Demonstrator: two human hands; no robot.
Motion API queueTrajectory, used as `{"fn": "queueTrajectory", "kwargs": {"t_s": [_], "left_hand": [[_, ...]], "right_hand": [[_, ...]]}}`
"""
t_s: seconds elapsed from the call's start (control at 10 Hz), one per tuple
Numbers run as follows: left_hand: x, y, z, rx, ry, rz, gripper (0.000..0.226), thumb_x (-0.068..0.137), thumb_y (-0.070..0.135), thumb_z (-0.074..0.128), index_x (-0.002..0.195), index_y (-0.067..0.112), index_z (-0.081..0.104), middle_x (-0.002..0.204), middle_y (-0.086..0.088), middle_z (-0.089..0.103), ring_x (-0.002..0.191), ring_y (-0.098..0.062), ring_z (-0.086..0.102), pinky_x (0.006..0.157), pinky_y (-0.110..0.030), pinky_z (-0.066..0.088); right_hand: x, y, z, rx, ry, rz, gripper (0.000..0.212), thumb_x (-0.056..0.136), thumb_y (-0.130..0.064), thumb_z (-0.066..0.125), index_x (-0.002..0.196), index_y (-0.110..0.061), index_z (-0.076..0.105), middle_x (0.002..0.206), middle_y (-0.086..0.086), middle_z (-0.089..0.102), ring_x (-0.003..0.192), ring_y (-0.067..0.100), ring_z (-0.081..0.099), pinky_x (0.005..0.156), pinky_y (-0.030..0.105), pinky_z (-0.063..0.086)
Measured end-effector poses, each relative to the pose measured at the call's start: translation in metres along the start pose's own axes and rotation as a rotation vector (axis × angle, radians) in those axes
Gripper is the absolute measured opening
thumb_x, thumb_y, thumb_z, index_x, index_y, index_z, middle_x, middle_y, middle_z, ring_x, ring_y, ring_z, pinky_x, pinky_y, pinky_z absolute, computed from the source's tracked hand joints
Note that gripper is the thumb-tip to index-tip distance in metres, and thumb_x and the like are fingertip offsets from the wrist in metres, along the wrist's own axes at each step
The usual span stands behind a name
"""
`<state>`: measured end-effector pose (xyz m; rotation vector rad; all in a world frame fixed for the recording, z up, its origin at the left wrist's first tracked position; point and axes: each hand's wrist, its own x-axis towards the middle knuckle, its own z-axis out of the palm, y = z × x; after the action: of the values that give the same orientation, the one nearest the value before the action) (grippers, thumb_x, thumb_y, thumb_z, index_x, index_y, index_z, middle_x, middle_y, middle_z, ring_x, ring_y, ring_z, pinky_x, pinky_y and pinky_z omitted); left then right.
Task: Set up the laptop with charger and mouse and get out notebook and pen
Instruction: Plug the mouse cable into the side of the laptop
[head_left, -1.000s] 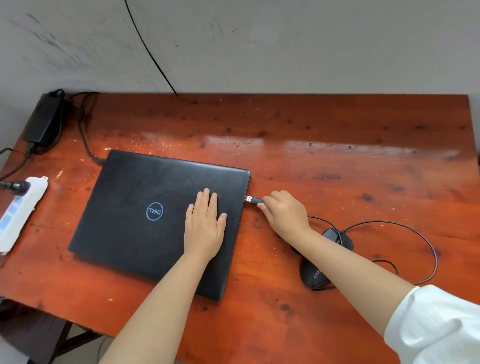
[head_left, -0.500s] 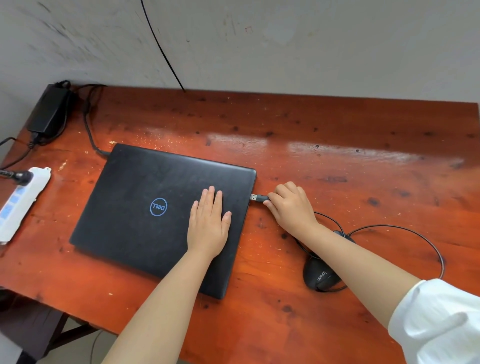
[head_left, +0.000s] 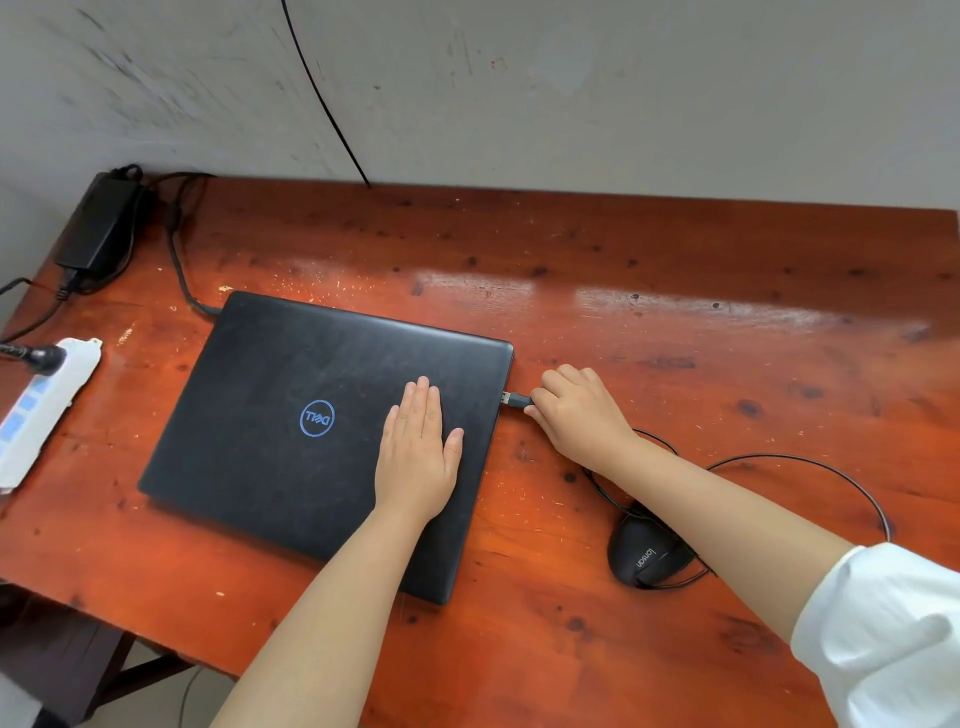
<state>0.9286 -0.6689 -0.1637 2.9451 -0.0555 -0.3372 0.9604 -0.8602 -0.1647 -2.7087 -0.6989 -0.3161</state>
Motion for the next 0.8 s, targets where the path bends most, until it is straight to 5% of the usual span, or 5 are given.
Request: {"fn": "queueTrajectory", "kwargs": {"t_s": [0.5,0.6,0.8], "left_hand": [[0.0,-0.001,0.002,0.004,0.018,0.001,0.057,0.099,0.029,0.03,0.146,0.005,0.009,0.158,-0.009,0.007,0.146,-0.02,0.001,0.118,-0.032,0.0],[0.0,-0.001,0.004,0.006,0.019,-0.001,0.057,0.099,0.029,0.03,0.146,0.006,0.009,0.158,-0.009,0.007,0.146,-0.019,0.001,0.118,-0.031,0.0],[0.0,-0.001,0.003,0.001,0.025,0.002,0.057,0.099,0.028,0.032,0.146,0.005,0.01,0.158,-0.01,0.008,0.146,-0.02,0.002,0.118,-0.032,0.001]], "right_hand": [[0.006,-0.005,0.0,0.06,-0.086,-0.01,0.027,0.057,-0.008,0.088,0.05,-0.001,0.062,0.05,0.011,0.06,0.047,0.027,0.059,0.043,0.026,0.048],[0.012,0.003,-0.001,0.039,-0.125,-0.065,0.022,0.065,-0.011,0.084,0.058,0.0,0.066,0.057,0.012,0.063,0.056,0.029,0.063,0.052,0.031,0.051],[0.009,-0.004,-0.005,0.033,-0.121,-0.054,0.027,0.055,-0.011,0.089,0.05,-0.003,0.063,0.049,0.008,0.06,0.046,0.024,0.059,0.045,0.022,0.048]]}}
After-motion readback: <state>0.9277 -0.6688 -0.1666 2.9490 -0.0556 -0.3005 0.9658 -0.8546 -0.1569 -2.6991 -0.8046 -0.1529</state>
